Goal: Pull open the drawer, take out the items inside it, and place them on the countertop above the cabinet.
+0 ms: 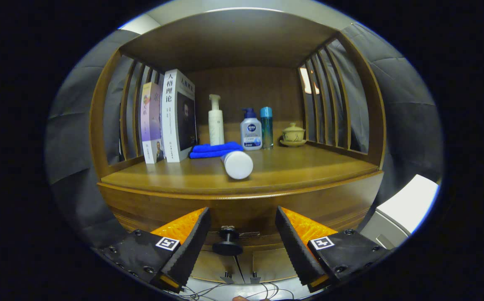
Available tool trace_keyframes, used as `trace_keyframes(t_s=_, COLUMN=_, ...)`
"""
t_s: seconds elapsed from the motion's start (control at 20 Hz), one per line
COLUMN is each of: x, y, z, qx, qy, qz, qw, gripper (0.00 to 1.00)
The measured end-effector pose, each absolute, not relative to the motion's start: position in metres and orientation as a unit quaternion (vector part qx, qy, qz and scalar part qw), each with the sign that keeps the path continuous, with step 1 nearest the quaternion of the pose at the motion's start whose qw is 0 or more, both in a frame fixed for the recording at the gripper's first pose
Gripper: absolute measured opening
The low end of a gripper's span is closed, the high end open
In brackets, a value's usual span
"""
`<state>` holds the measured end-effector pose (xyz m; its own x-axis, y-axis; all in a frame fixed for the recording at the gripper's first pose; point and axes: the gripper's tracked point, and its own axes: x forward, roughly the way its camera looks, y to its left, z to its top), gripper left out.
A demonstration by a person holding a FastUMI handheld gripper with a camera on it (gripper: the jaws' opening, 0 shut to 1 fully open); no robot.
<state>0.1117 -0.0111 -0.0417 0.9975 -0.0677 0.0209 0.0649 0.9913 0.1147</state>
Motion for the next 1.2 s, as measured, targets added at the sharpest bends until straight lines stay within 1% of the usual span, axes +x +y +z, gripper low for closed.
trace_keyframes(t_s=0.25, x=0.067, y=-0.028, z=-0.025, qx=0.064, qy=-0.032, qz=-0.036, qw=0.997, gripper=0.98)
trace_keyframes(t_s=0.45, x=0.032, y=-0.048, z=-0.003, qx=0.053, qy=-0.063, qz=-0.052, qw=0.995, gripper=0.97)
trace_keyframes(t_s=0.8, x=-0.037, y=-0.065, z=0.031, qx=0.034, qy=-0.114, qz=-0.060, qw=0.991, gripper=0.97)
trace_keyframes(t_s=1.2, x=-0.113, y=-0.076, z=0.042, qx=0.026, qy=-0.148, qz=-0.079, qw=0.985, gripper=0.97)
